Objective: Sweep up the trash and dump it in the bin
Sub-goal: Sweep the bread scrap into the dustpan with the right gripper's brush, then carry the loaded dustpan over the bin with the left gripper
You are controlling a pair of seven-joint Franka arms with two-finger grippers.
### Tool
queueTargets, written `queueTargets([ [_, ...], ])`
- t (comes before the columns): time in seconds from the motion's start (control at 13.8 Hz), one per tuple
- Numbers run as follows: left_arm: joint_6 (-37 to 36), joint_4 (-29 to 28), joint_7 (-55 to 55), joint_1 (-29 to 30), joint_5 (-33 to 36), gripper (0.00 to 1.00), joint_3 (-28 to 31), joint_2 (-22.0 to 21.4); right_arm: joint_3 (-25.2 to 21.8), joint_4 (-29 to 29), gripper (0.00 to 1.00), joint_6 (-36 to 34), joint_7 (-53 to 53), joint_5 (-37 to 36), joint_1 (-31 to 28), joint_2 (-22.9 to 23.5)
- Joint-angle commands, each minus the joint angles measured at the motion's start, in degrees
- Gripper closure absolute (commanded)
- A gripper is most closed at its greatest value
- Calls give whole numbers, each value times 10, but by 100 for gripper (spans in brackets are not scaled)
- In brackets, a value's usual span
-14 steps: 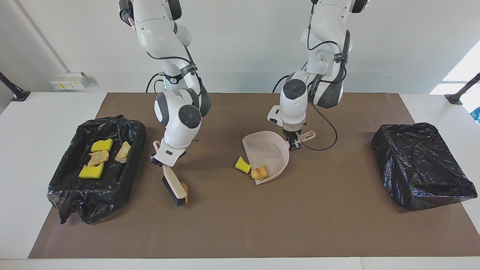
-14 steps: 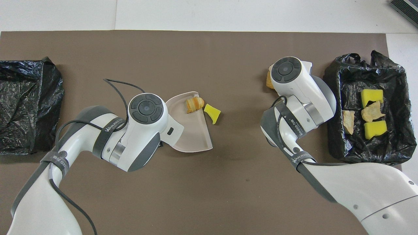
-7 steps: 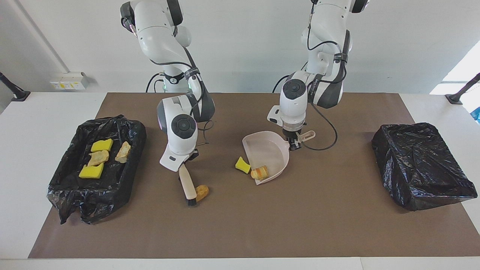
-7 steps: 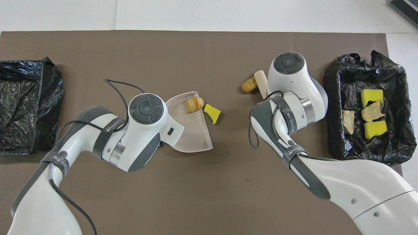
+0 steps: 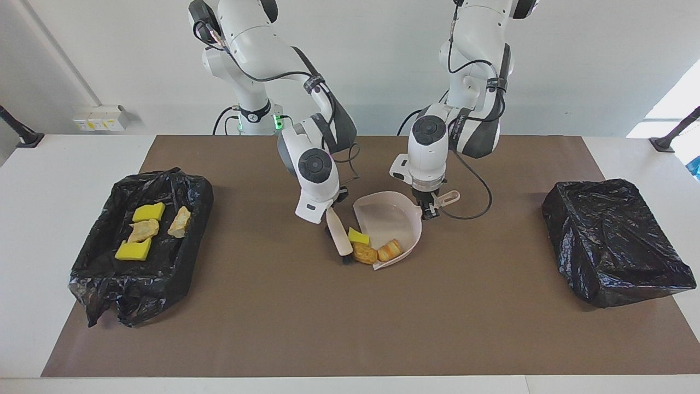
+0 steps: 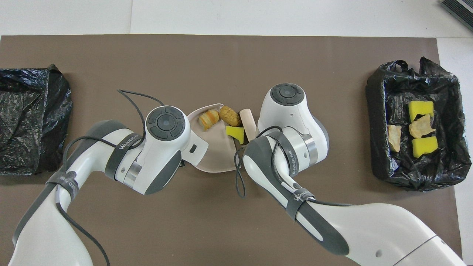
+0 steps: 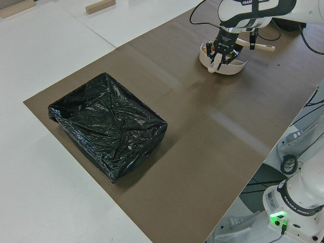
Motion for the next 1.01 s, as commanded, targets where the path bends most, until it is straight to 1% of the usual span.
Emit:
queueTargets([
  [0.0, 12, -24, -10, 3, 8, 100, 0, -20, 9, -22, 100, 11, 11, 82, 8, -20],
  [0.07, 13, -24, -7, 4, 8, 100, 0, -20, 9, -22, 100, 18, 11, 104, 14, -22],
  [0.22, 16, -24, -1, 5, 8, 100, 0, -20, 9, -19, 100, 30, 45, 112, 16, -28],
  [0.36, 24, -24, 6, 11, 8, 100, 0, -18, 8, -19, 100, 28, 73, 108, 15, -51],
  [0.43, 34, -24, 31, 13, 9, 100, 0, -17, 6, -19, 100, 24, 87, 103, 14, -69],
  [0.51, 37, -24, 62, 20, 9, 100, 0, -16, 5, -21, 100, 13, 109, 103, 11, -89],
  [0.65, 45, -23, 110, 28, 9, 100, 0, -13, 1, -20, 100, -31, 151, 92, 7, -124],
  [0.72, 58, -23, 138, 27, 9, 100, 1, -13, 0, -20, 100, -50, 185, 64, 4, -137],
  [0.8, 64, -23, 171, 34, 9, 100, 1, -13, 4, -20, 100, -75, 227, 33, 1, -141],
  [0.87, 64, -19, 206, 54, 9, 100, 0, -14, 6, -26, 100, -89, 272, 29, 6, -152],
  [0.94, 61, -19, 235, 69, 9, 100, 0, -20, 9, -46, 100, -90, 300, 30, 11, -161],
])
